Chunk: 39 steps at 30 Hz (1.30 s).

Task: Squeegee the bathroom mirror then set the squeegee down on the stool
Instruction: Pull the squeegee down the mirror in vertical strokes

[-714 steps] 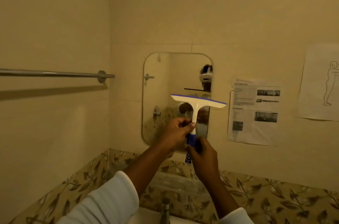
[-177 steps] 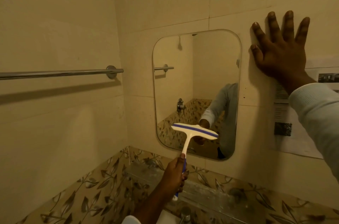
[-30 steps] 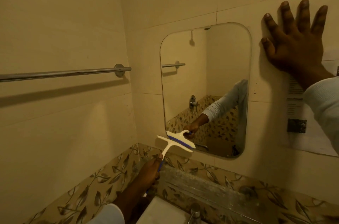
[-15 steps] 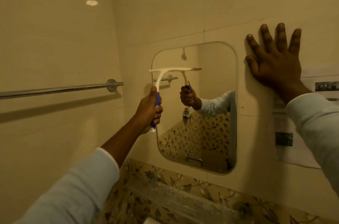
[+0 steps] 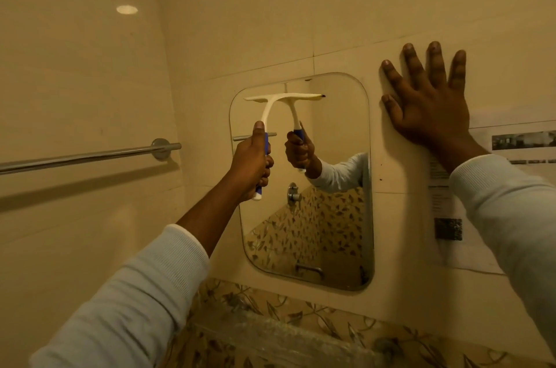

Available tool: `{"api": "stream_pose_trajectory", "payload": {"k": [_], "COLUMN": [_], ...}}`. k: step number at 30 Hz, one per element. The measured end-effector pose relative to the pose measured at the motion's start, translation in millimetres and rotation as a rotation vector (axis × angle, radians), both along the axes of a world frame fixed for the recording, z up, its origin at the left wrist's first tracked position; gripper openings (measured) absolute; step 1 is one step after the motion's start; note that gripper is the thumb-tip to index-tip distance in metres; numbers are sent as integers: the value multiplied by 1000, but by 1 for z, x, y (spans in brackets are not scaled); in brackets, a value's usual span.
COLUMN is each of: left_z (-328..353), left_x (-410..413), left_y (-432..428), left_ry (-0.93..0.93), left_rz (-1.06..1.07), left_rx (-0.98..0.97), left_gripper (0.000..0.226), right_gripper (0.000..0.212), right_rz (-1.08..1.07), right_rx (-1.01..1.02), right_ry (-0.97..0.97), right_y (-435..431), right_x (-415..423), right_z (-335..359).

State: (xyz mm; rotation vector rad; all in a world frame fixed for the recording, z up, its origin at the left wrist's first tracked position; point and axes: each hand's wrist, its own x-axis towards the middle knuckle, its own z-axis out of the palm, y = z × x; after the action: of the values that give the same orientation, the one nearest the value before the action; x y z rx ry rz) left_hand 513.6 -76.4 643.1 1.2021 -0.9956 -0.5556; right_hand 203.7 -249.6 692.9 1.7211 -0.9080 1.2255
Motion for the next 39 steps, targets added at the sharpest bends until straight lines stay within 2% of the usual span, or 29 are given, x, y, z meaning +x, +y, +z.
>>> {"api": "stream_pose_trajectory", "payload": {"k": [10, 27, 39], "left_z": [-5, -88, -121], "left_x": [-9, -5, -4], "left_y": [0, -14, -11], "left_ry": [15, 16, 10], "left_rz": [-27, 7, 5], "left_rx": [22, -16, 22], "left_gripper": [64, 67, 65], "right_gripper": [72, 71, 72], "right_rz": [7, 5, 13], "right_rx": [12, 22, 34], "right_ry": [-3, -5, -3], "right_y": [2, 4, 8], "right_x": [0, 1, 1], "right_z": [-1, -1, -1]}}
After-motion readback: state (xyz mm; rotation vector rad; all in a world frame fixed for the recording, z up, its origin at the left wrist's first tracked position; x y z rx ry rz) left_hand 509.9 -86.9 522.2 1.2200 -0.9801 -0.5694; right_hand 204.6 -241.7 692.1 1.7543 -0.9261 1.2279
